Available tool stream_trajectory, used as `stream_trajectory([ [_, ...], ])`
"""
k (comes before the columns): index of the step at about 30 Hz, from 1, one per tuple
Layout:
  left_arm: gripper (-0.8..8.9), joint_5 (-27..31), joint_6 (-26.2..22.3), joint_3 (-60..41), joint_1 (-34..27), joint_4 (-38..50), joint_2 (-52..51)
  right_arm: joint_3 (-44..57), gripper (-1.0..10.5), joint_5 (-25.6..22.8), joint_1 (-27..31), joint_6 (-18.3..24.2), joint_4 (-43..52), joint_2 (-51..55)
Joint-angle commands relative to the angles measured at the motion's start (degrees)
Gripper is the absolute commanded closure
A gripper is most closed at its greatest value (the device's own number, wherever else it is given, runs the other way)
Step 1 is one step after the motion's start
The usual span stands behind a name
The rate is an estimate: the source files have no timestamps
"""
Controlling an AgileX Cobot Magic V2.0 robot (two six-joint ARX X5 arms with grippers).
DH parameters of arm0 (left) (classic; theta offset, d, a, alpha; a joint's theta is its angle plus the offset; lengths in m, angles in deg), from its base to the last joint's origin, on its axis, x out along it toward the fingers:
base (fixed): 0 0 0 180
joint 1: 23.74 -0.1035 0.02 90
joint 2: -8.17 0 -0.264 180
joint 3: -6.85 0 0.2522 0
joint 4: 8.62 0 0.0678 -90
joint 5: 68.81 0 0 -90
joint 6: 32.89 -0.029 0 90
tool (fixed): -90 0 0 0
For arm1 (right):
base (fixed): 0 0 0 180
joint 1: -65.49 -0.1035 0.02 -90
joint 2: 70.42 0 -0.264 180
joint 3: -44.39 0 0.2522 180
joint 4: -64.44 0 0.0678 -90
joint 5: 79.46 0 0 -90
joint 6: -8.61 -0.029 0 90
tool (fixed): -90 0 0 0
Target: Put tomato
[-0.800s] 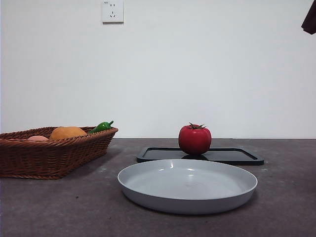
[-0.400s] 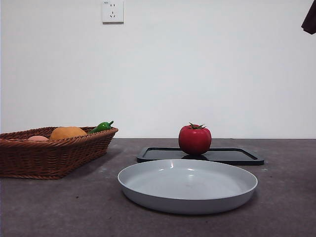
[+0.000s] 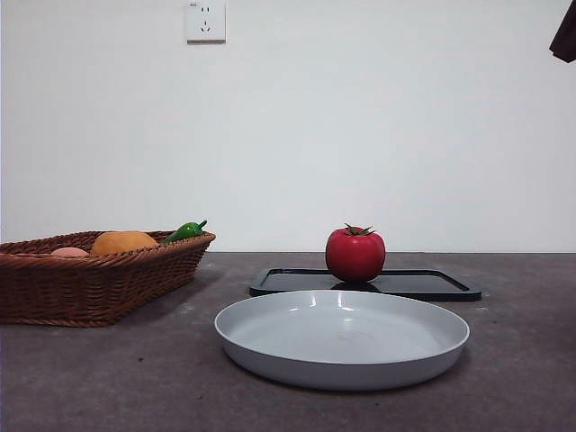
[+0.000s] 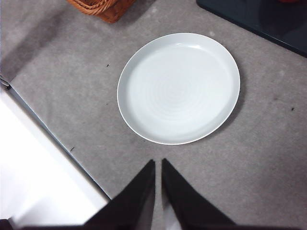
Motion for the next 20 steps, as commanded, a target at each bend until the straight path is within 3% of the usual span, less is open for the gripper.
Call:
stream_trajectory([
  [1, 8.06, 0.15, 0.52, -1.18, -0.11, -0.44, -0.07, -0.37, 9.3, 0.13, -0.44, -0.74, 0.55, -0.17],
  [12, 8.06, 0.15, 0.52, -1.18, -0.11, -0.44, -0.07, -0.37, 9.3, 0.09, -0.33, -0.55, 0.52, -0.11],
  [15, 8.06, 0.15, 0.52, -1.18, -0.09, -0.44, -0.07, -0.31, 9.3, -1.31, 2.19, 2.89, 1.7, 1.64],
  [20, 8.06, 0.15, 0.52, -1.18, -0.09, -0.42, -0.07, 3.06, 9.3, -1.51, 11.41, 1.6, 14.6, 7.74],
])
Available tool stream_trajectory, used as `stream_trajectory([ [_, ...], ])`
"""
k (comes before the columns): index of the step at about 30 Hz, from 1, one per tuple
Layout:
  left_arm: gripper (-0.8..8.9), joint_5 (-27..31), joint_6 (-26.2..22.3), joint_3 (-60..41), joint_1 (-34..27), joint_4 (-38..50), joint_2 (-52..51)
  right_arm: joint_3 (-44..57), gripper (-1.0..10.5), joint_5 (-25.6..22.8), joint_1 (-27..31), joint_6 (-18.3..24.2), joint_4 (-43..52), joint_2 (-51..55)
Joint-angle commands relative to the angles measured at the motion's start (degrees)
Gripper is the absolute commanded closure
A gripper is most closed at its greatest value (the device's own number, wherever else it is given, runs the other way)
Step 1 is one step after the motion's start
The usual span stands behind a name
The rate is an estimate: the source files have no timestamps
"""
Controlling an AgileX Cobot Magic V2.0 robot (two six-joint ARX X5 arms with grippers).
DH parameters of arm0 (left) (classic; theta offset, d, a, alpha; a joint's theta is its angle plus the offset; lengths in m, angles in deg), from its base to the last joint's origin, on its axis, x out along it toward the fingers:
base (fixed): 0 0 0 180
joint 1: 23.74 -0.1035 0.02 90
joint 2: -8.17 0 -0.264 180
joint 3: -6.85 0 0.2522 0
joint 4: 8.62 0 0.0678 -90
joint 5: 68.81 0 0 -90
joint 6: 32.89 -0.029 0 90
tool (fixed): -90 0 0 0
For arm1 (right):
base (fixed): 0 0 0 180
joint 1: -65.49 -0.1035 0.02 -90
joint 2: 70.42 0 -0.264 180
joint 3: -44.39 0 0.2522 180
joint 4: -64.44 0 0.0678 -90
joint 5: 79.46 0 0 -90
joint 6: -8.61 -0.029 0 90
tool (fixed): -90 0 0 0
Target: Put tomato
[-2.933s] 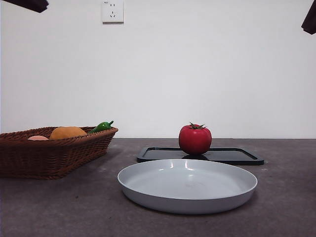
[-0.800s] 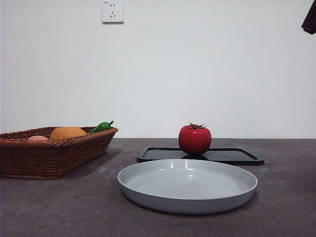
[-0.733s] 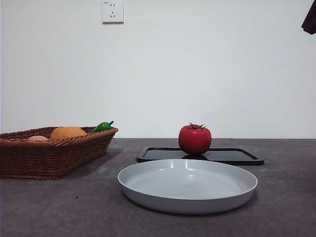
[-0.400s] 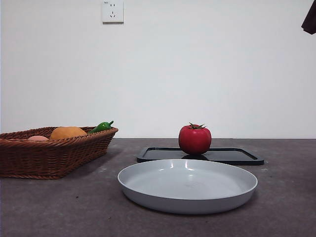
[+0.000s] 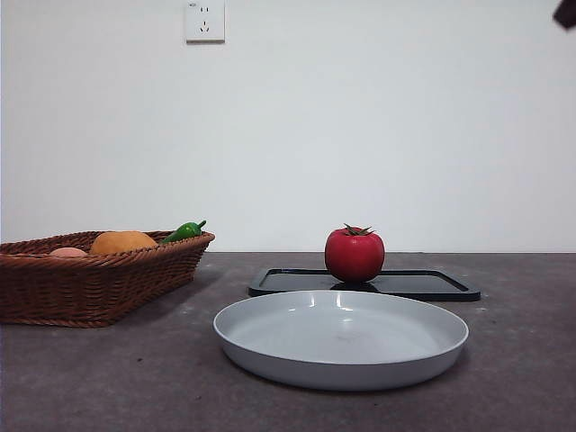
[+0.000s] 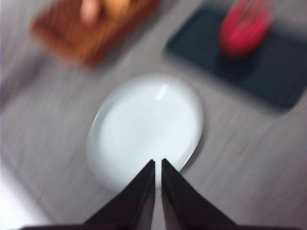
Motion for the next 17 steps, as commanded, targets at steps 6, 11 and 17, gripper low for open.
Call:
stream_trajectory([
  [6, 8.06, 0.15, 0.52, -1.18, -0.09, -0.42, -0.07, 12.0, 9.3, -0.94, 14.03, -0.2, 21.07, 11.58],
  [11, 8.06, 0.17, 0.52, -1.18, -0.09, -0.42, -0.07, 24.13, 9.3, -5.29, 19.02, -1.6, 32.72, 19.45],
  [17, 8.06, 0.15, 0.52, -1.18, -0.09, -0.42, -0.07, 35.6, 9.3, -11.67, 21.18, -2.75, 38.69, 28.09],
])
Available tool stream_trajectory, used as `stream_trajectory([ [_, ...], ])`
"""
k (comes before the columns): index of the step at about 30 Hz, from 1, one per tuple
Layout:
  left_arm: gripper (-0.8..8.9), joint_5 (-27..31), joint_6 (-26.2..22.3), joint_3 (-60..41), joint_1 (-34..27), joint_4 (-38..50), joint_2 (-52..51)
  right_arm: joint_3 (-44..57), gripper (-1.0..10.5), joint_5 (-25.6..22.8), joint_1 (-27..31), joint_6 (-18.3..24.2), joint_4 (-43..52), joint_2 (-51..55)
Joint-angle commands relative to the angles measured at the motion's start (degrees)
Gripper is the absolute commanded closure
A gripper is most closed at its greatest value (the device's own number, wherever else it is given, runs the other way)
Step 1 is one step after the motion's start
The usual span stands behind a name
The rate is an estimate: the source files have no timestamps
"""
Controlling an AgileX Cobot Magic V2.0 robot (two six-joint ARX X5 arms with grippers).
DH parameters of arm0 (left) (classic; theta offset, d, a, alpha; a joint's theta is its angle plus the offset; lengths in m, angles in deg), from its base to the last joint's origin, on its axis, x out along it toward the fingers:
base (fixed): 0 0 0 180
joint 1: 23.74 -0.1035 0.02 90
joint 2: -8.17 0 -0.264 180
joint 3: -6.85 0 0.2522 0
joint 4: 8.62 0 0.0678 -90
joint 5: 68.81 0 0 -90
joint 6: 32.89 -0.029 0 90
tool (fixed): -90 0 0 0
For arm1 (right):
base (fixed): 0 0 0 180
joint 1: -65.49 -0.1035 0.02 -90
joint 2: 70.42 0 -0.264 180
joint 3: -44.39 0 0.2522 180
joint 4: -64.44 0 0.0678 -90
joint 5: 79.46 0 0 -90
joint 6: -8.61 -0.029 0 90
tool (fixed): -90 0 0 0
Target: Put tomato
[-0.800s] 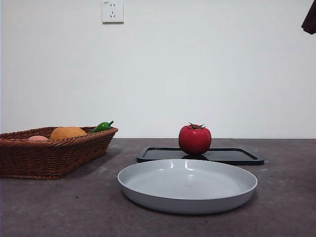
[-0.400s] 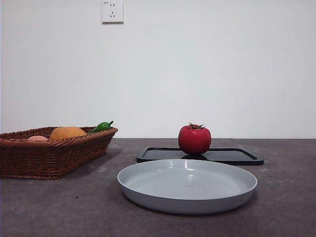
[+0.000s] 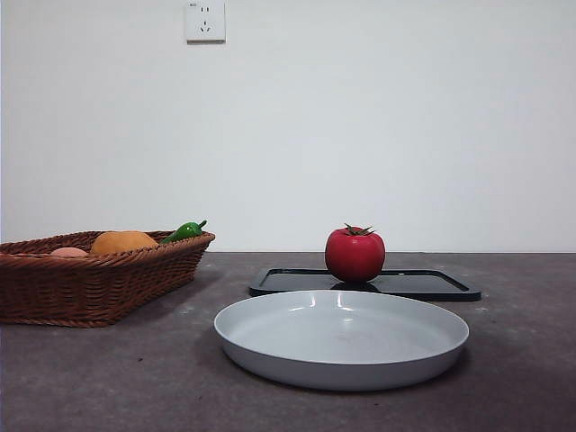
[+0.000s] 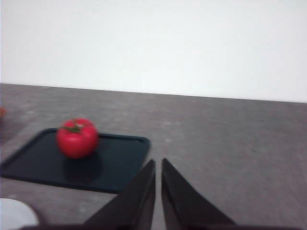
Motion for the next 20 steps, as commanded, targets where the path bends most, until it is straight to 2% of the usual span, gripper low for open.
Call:
stream_trajectory([
  [1, 8.06, 0.15, 0.52, -1.18, -0.09, -0.44, -0.07, 3.76, 9.3, -2.64, 0.46, -1.22, 1.42, 3.17],
  [4, 8.06, 0.15, 0.52, -1.18, -0.09, -0.44, -0.07, 7.48, 9.3, -4.09, 0.7, -1.6, 1.44, 6.38],
  [11, 8.06, 0.15, 0.52, -1.18, -0.11, -0.44, -0.07, 13.46, 9.3, -4.07, 0.7, -3.67, 1.75, 10.51],
  [20, 8.06, 0.15, 0.52, -1.18, -0.09, -0.44, -0.07, 13.79, 9.3, -3.87, 0.7, -4.22, -3.89, 10.78],
])
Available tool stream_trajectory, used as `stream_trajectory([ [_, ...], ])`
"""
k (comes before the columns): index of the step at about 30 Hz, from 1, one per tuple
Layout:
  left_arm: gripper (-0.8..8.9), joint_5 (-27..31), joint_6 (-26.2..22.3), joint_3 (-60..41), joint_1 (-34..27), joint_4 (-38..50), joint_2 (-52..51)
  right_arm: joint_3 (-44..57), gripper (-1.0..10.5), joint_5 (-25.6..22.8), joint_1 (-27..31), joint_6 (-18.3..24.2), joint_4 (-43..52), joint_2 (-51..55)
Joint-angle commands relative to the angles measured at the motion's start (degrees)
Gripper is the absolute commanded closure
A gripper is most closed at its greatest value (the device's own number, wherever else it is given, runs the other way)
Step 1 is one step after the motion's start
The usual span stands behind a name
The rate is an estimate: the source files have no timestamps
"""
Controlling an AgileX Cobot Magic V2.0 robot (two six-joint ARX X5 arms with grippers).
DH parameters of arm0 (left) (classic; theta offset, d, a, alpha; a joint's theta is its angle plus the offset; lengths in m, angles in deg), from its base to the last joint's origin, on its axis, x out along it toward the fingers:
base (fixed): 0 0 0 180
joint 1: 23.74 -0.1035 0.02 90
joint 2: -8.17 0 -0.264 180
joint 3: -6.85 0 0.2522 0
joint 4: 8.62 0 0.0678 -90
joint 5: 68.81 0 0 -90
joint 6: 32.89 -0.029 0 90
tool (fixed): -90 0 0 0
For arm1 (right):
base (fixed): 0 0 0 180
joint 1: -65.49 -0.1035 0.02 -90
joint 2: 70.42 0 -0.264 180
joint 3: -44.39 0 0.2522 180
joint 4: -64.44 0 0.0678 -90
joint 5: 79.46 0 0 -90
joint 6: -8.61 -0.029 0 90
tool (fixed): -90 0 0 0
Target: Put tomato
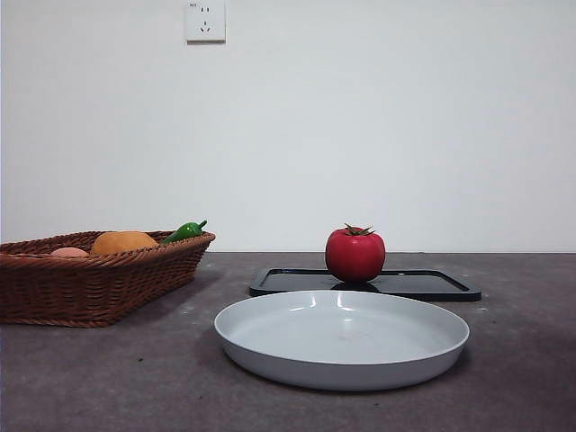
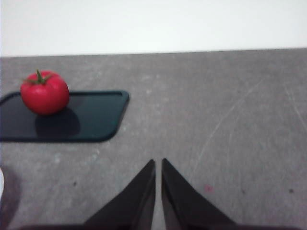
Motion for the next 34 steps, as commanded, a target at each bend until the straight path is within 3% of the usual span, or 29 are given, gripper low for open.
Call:
stream_trajectory([
  [1, 8.06, 0.15, 0.5, -1.18, -0.09, -0.42, -0.07, 0.31, 9.3, 0.02, 0.13, -1.16, -0.33, 0.11],
  [34, 8.06, 0.15, 0.5, -1.18, -0.09, -0.42, -0.07, 0.26, 9.3, 0.0, 0.13, -1.14, 3.48, 0.11],
])
